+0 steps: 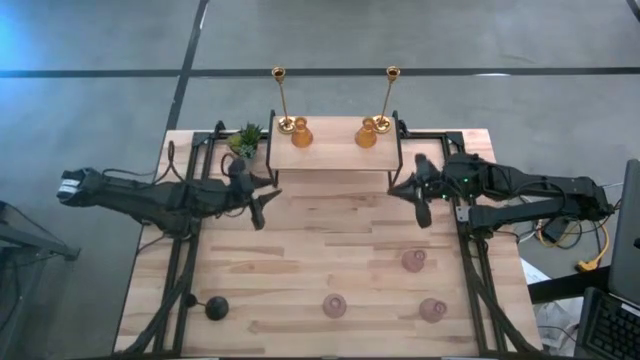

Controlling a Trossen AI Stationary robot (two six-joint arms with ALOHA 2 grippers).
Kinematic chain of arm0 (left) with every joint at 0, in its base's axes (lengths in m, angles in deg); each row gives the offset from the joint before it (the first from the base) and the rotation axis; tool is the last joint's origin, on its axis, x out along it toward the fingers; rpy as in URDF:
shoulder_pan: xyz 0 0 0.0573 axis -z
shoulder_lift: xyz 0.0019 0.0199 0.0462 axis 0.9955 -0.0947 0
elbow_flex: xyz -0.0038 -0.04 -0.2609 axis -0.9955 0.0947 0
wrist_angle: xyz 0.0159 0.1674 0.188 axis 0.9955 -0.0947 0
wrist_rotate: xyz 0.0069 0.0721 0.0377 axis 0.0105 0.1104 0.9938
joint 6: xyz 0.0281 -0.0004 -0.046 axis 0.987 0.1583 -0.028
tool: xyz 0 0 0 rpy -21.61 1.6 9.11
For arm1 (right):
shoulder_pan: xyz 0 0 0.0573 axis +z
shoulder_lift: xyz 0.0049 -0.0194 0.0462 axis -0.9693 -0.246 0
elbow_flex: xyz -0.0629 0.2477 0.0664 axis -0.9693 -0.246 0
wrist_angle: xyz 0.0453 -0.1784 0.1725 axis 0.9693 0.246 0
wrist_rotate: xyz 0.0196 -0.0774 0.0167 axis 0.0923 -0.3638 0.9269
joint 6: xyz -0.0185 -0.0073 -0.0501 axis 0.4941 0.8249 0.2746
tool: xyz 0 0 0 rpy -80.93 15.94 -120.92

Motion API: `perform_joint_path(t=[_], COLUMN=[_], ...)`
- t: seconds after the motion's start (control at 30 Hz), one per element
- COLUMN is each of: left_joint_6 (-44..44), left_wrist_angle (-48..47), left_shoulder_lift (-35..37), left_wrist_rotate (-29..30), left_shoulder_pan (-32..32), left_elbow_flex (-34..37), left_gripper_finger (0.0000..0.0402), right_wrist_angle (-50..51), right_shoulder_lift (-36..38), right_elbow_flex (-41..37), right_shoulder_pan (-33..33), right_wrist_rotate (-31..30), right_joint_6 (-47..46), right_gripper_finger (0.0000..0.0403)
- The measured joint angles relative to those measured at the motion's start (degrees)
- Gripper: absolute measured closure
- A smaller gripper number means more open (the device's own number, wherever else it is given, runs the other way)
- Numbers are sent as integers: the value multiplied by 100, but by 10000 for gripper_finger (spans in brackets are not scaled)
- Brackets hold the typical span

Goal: Pick & Place candle stick holders
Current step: Put the top right pink glass candle holder on the shelf

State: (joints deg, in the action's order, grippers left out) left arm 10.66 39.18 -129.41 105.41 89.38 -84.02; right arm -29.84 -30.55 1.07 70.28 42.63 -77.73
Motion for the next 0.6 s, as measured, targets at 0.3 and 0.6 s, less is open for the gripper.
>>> perform_joint_path(t=[0.3,0.6], left_joint_6=[128,414], left_wrist_angle=[304,300], left_shoulder_lift=[-105,83], left_wrist_rotate=[74,91], left_shoulder_pan=[-616,-693], left_elbow_flex=[4,4], left_gripper_finger=[264,264], right_wrist_angle=[1857,5194], right_shoulder_lift=[-111,-747], right_elbow_flex=[705,2281], right_shoulder_pan=[-31,646], right_wrist_rotate=[-318,-274], right_joint_6=[-423,-2079], right_gripper_finger=[394,394])
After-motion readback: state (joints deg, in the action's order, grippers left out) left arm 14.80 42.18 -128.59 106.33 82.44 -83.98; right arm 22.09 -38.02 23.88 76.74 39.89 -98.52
